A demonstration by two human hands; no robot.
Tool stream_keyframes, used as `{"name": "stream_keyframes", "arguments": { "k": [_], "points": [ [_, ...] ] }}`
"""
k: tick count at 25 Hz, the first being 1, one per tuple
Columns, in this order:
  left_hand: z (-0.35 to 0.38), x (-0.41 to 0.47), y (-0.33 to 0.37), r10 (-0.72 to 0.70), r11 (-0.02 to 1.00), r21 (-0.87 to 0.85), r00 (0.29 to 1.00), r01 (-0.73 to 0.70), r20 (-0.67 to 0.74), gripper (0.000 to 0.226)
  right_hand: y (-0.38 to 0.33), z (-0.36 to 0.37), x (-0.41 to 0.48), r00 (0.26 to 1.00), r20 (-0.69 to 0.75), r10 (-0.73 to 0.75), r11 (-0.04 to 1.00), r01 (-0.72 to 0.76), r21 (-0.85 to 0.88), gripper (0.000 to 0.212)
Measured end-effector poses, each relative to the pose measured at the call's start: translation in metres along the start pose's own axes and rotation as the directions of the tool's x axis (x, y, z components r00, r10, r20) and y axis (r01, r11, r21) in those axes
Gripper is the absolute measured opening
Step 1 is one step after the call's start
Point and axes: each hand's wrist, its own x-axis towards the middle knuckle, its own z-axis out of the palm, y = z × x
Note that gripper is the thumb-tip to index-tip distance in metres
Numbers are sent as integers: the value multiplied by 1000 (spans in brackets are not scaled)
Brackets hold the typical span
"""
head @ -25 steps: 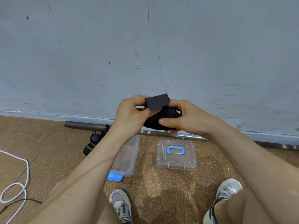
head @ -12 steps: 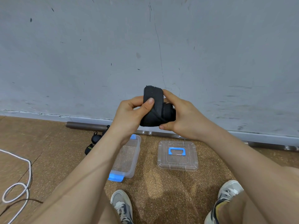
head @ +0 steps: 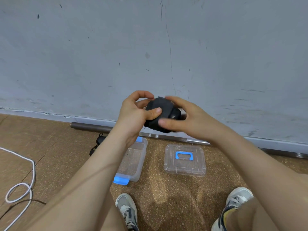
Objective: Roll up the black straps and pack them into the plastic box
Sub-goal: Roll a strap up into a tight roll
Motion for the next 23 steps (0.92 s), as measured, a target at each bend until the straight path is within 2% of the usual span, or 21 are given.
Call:
{"name": "stream_keyframes", "arguments": {
  "k": [2,4,5,7,10,12,14,16,18,20,22,23],
  "points": [
    [4,-2,-2,63,998,27,997,-64,41,34,-1,-3,2,986,92,140,949,-160,272,42],
    [7,-2,-4,87,996,8,996,-87,18,15,-1,2,3,988,25,151,913,-149,380,34],
    [10,-1,-5,93,995,49,996,-92,-18,10,-2,7,3,990,-29,136,918,-115,379,36],
    [14,2,-12,135,957,270,988,-109,-80,30,-4,19,3,988,-115,105,958,-69,279,43],
    [19,5,-18,316,838,513,932,-186,-177,48,-6,29,4,975,-220,45,998,-32,63,44],
    [20,5,-16,376,809,546,904,-215,-201,51,-9,29,4,970,-242,-20,998,6,-59,39],
    [18,9,-15,338,831,522,919,-191,-203,55,-13,26,4,970,-238,-49,992,20,-124,34],
    [17,13,-12,172,895,437,972,-87,-160,66,-15,20,6,977,-212,6,997,-23,-76,29],
    [17,11,-13,59,921,388,997,-31,-59,67,-11,10,9,983,-135,122,988,-107,111,21],
    [20,8,-18,136,869,476,990,-132,25,45,-4,5,12,979,-32,200,951,-186,246,16],
    [25,6,-22,233,774,602,972,-193,13,27,2,5,15,982,2,187,957,-183,226,18],
    [26,6,-23,279,735,644,960,-211,-3,26,4,6,15,986,6,169,964,-167,205,17]
  ]
}}
